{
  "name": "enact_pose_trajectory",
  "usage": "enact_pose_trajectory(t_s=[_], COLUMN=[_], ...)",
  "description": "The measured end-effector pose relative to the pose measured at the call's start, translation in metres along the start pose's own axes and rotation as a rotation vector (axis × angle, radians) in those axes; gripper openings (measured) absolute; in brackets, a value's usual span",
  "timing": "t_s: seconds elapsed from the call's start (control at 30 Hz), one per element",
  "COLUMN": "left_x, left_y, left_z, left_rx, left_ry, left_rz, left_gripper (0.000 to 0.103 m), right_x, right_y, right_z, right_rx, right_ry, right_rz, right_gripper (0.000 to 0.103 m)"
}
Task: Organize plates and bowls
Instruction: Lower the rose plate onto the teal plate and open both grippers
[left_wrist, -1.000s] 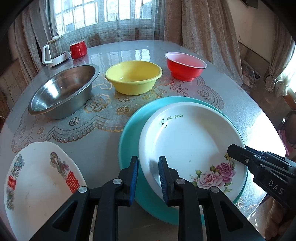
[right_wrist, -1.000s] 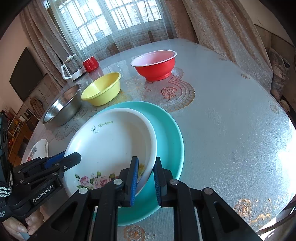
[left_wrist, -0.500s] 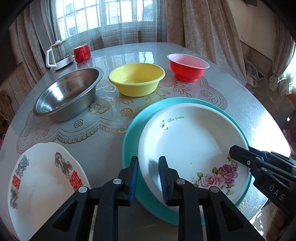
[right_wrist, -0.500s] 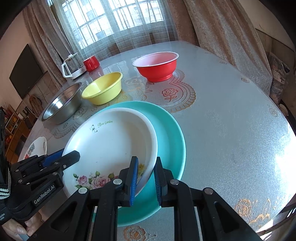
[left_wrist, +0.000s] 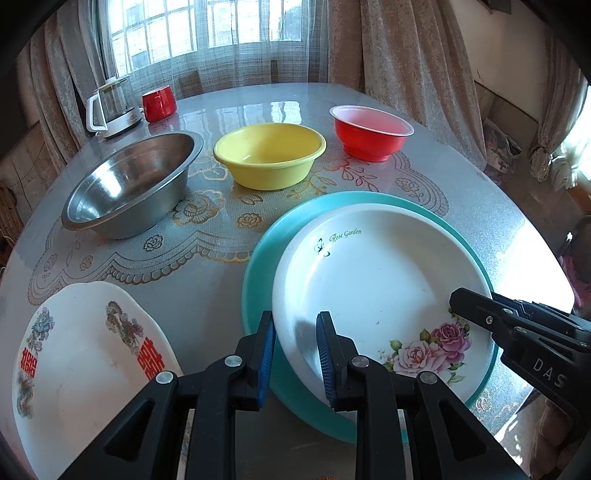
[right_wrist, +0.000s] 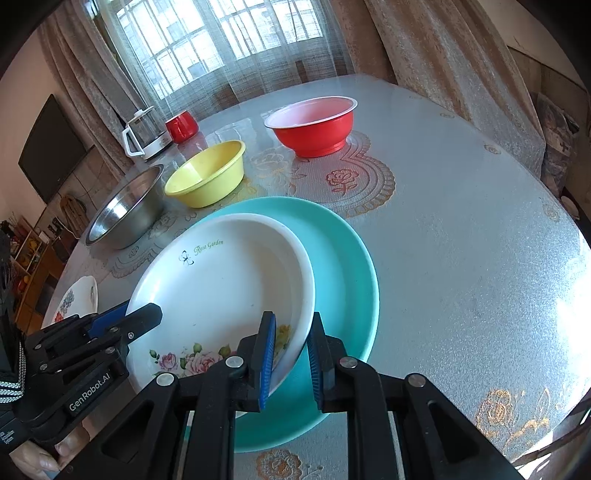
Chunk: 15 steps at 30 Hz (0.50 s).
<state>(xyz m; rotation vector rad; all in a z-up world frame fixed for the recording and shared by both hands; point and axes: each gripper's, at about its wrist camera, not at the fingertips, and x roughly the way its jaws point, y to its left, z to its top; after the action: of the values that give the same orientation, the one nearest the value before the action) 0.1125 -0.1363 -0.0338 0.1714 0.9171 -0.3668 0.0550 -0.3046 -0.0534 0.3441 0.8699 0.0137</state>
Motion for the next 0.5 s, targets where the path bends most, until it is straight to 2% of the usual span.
enact_pose_trajectory(t_s=[0.33, 0.43, 0.5], left_x=[0.0035, 0.0039, 0.0023], left_y=[-0.0040, -0.0031, -0.0030], left_z=[0.0041, 0.0045, 0.0040], left_rx=[0.005, 0.001, 0.002], left_ry=[-0.002, -0.003, -0.011], left_rz=[-0.003, -0.008, -0.006], left_gripper=[0.024, 0.024, 0.027], right_x=[0.0016, 0.0014, 0.0021], right_y=[0.0066, 0.0049, 0.0023], right_z=[0.0025, 0.0029, 0.0039], right_rx=[-0.042, -0.039, -0.026], right_ry=[-0.022, -0.024, -0.017], right_rz=[-0.078, -0.078, -0.066], right_gripper=[0.017, 0.017, 0.021])
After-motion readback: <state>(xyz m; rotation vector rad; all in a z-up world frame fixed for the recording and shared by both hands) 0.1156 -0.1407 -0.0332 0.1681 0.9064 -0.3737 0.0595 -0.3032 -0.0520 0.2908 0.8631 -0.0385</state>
